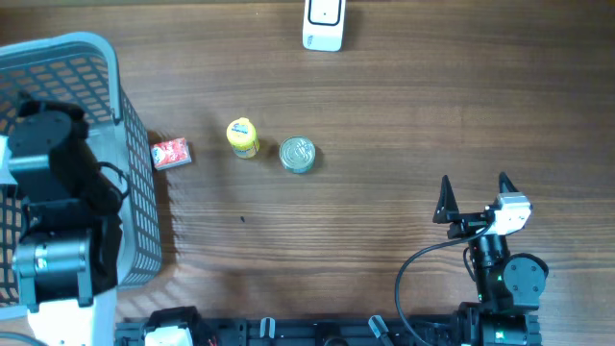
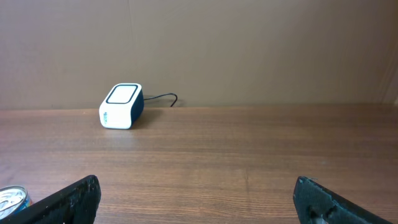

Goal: Scan the item barcode
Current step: 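Reach the left gripper into the basket toward the hex wrench package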

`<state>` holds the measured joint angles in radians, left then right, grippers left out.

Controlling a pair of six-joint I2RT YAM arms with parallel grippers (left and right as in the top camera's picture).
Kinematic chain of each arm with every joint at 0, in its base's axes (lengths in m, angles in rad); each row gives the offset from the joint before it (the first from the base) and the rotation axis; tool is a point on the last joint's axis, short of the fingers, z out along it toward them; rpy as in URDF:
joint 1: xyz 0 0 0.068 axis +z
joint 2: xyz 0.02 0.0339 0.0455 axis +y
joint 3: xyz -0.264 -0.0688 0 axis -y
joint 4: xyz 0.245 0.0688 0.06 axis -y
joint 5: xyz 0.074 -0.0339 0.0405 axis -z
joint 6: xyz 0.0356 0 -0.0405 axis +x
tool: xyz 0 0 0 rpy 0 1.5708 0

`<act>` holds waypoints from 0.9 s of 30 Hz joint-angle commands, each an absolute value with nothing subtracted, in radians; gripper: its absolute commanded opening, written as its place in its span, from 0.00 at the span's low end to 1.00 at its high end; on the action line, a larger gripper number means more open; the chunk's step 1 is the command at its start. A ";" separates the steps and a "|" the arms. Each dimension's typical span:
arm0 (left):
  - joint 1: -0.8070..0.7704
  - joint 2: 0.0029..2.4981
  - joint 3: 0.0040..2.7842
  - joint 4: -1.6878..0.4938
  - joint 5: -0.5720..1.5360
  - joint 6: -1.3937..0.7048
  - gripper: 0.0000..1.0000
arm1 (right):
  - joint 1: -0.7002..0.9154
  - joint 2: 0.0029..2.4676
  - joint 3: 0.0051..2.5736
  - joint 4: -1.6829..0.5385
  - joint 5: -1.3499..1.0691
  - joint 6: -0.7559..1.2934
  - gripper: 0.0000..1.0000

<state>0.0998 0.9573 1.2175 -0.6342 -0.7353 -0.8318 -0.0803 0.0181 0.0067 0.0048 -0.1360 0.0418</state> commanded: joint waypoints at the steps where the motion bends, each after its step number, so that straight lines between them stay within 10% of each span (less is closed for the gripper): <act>1: 0.191 1.012 1.237 -0.660 -0.698 -0.935 0.89 | -0.086 0.010 0.005 0.008 -0.127 0.054 1.00; 27: 0.496 1.434 1.237 -0.823 -0.484 -1.378 0.95 | -0.085 0.010 0.005 0.008 -0.127 0.054 1.00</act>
